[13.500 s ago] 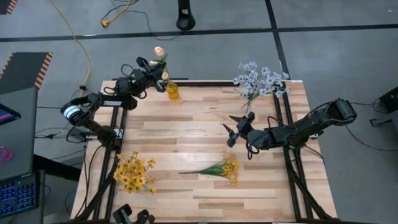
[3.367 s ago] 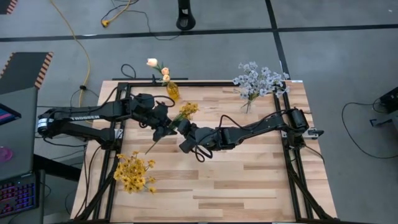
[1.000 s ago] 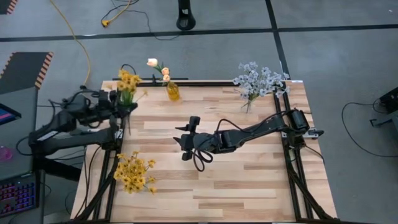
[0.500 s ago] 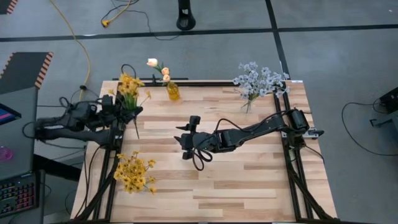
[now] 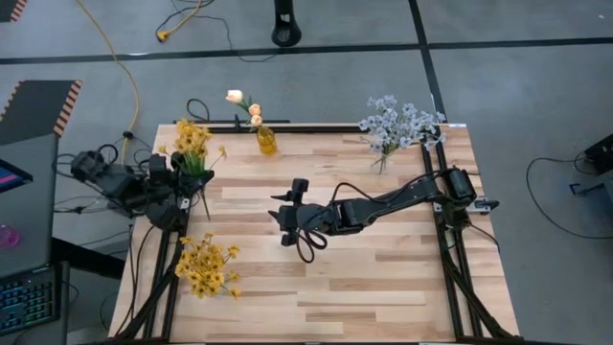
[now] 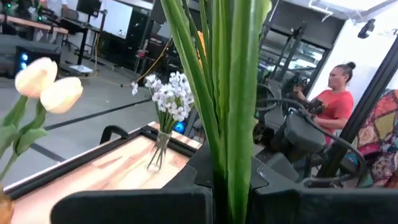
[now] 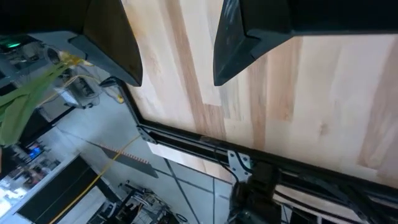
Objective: Sort flowers into vase by color
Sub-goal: Put the yellow flowers into the bottom transparent vase
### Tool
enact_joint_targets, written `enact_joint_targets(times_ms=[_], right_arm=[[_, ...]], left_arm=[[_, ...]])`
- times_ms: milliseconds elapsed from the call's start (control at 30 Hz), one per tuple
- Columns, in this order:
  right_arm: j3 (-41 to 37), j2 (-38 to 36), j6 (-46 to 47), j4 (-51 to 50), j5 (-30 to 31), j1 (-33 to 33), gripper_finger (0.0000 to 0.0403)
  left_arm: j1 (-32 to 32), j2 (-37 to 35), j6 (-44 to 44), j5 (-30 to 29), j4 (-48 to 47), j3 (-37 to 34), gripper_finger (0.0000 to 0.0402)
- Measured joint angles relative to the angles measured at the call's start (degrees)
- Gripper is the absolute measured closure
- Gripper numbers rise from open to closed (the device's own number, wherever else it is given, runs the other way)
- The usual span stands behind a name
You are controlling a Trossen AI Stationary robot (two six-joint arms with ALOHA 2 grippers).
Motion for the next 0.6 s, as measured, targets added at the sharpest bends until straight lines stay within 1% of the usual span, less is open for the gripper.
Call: enact_joint_targets(times_ms=[100, 300, 600], right_arm=[[0.0, 0.0, 2.3, -0.3, -1.1, 0.0, 0.0179], [0.0, 0.0, 2.6, -2.9, -1.1, 0.0, 0.0179], [0.0, 0.0, 3.7, -4.0, -1.1, 0.1, 0.0179]], left_arm=[[-4.8, 0.9, -0.3, -4.5, 0.0, 0.0, 0.0401], [-14.8, 2.1, 0.4, -16.2, 0.0, 0.0, 0.0401], [-29.5, 3.4, 0.5, -33.1, 0.0, 0.0, 0.0401]])
